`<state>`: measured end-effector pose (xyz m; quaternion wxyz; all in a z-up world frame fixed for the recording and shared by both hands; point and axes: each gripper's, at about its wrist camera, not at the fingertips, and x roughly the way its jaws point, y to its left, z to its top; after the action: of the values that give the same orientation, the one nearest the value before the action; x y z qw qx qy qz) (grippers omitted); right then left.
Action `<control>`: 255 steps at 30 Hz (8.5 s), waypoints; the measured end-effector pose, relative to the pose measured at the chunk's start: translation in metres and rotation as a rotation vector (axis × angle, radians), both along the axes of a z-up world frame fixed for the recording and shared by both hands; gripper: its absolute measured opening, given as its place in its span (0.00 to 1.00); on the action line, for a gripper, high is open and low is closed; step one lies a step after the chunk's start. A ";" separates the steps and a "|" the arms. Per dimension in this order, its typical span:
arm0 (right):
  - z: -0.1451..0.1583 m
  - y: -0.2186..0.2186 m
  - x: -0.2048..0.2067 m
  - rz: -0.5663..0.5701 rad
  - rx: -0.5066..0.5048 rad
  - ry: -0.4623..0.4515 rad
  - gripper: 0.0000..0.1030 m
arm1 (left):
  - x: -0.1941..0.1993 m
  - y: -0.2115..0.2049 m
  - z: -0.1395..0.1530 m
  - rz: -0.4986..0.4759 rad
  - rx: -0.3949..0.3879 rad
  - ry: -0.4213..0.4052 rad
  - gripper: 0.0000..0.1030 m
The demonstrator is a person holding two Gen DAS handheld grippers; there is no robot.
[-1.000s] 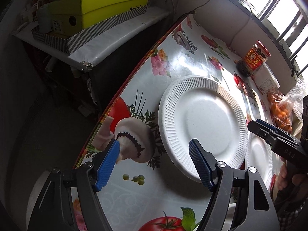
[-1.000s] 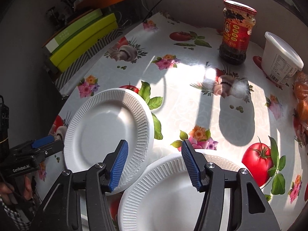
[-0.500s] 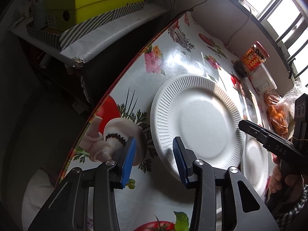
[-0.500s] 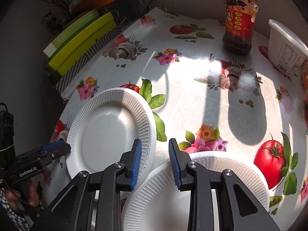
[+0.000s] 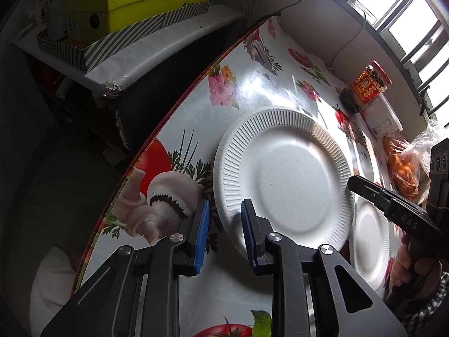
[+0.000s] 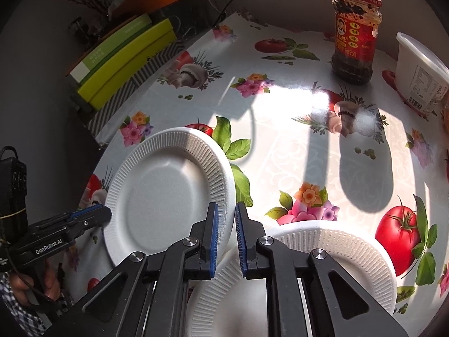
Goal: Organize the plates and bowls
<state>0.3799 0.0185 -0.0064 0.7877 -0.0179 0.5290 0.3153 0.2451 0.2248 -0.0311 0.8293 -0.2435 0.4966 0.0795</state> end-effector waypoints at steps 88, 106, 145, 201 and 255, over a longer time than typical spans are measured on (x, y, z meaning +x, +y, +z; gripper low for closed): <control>0.011 -0.115 -0.242 -0.128 0.025 0.000 0.13 | -0.179 -0.095 0.016 -0.234 0.050 -0.036 0.24; 0.011 -0.109 -0.249 -0.116 -0.027 -0.035 0.13 | -0.176 -0.100 0.011 -0.247 0.070 -0.011 0.24; 0.004 -0.109 -0.248 -0.116 -0.069 -0.033 0.28 | -0.177 -0.101 0.016 -0.230 0.167 -0.036 0.25; 0.050 -0.150 -0.166 -0.234 -0.078 -0.189 0.39 | -0.066 -0.142 0.052 -0.317 0.207 -0.111 0.25; -0.003 -0.163 -0.051 -0.301 -0.043 0.039 0.40 | 0.017 -0.151 0.006 -0.307 0.107 0.011 0.25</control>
<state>0.3292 -0.1449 -0.0095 0.8152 0.0507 0.5474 0.1824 0.2624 0.0740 -0.0249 0.8408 -0.1197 0.5275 -0.0204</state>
